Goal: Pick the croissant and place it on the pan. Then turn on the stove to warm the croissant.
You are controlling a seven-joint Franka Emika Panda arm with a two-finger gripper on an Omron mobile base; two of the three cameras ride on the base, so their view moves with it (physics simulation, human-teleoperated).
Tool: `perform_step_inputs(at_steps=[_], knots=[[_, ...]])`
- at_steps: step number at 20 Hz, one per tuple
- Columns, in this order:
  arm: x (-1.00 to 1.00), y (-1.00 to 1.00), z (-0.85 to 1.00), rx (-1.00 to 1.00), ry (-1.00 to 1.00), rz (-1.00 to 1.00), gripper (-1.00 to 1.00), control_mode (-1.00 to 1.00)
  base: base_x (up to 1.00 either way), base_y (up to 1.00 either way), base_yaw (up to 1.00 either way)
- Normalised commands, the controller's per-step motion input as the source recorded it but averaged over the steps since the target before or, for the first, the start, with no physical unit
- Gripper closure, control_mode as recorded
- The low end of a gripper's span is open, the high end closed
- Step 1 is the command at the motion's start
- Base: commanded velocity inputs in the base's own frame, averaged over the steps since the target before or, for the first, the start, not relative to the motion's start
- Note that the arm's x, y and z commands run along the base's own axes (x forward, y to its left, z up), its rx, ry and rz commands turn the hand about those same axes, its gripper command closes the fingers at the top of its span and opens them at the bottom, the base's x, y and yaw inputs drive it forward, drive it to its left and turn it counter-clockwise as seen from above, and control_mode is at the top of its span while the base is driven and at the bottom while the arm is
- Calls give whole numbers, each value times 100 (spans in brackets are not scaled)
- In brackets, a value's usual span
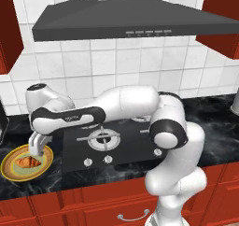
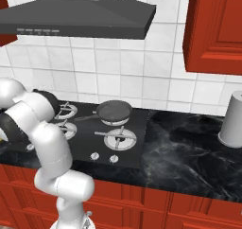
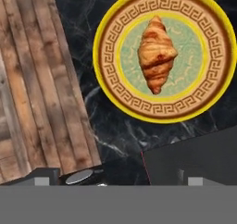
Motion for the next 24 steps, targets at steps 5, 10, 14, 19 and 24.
perform_step_inputs(at_steps=[5,10,14,19,24], knots=[[6,18,-1,0,0,5,-100,-100,0,0,0],[21,2,-19,-1,3,4,-100,-100,0,0,0],[53,12,-30,-2,5,7,-100,-100,0,0,0],[38,16,-24,0,2,8,-100,-100,0,0,0],[16,44,-28,0,0,10,-100,-100,0,0,0]])
